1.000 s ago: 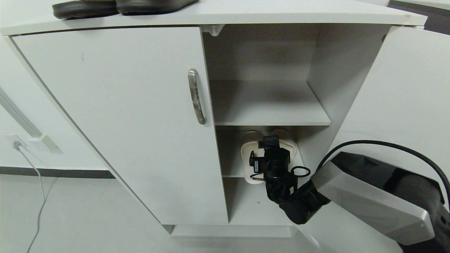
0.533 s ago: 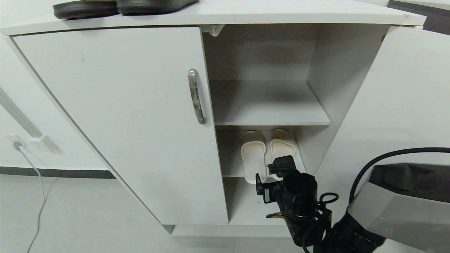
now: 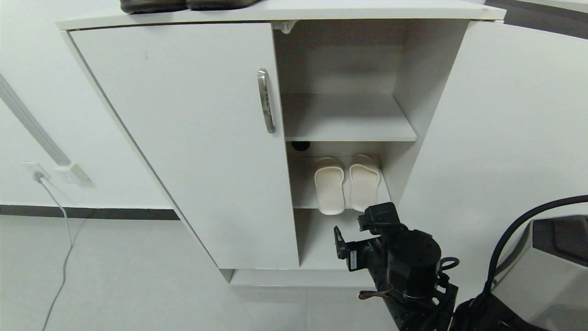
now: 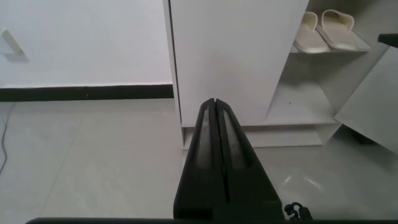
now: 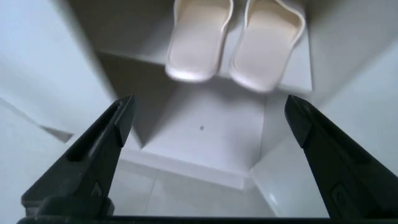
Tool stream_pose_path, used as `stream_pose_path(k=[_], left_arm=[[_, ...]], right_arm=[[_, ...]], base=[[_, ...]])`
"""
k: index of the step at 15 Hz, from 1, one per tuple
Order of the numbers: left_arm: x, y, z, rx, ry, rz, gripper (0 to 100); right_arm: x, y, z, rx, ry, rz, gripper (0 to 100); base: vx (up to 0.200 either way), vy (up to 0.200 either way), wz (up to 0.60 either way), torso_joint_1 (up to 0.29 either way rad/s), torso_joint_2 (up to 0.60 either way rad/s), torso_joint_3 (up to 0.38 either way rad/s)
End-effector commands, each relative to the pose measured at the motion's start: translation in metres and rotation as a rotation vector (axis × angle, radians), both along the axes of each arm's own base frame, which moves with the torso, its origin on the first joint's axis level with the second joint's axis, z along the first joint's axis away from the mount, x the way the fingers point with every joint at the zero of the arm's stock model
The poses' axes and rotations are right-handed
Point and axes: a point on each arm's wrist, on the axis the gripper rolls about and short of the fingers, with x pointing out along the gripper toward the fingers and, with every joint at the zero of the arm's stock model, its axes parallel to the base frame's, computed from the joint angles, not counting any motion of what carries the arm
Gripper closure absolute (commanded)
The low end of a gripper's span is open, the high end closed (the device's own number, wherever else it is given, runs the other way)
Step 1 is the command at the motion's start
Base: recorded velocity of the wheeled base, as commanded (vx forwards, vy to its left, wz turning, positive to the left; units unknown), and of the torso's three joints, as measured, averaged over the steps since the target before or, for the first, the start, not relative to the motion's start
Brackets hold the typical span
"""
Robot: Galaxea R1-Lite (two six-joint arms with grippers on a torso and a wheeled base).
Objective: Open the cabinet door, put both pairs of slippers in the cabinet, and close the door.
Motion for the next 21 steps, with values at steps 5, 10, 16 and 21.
stream_pose_path(k=[5,10,16,21], left_arm=[[0.0001,0.0000,0.0000,0.000,0.002,0.000,100],[0.0001,0.0000,0.0000,0.000,0.002,-0.002,100],[0.0001,0.0000,0.0000,0.000,0.002,-0.002,100],[0.0001,0.0000,0.0000,0.000,0.002,-0.002,100]], right_arm=[[-0.0033,-0.0039,0.0102,0.016,-0.017,0.001,0],[-0.0033,-0.0039,0.0102,0.016,-0.017,0.001,0],[-0.0037,-0.0051,0.0083,0.010,-0.012,-0.001,0],[-0.0030,-0.0059,0.0075,0.008,-0.010,-0.004,0]], base=[[0.000,0.000,0.00,0.000,0.00,0.000],[0.000,0.000,0.00,0.000,0.00,0.024],[0.000,0.000,0.00,0.002,0.00,0.183],[0.000,0.000,0.00,-0.001,0.00,0.098]])
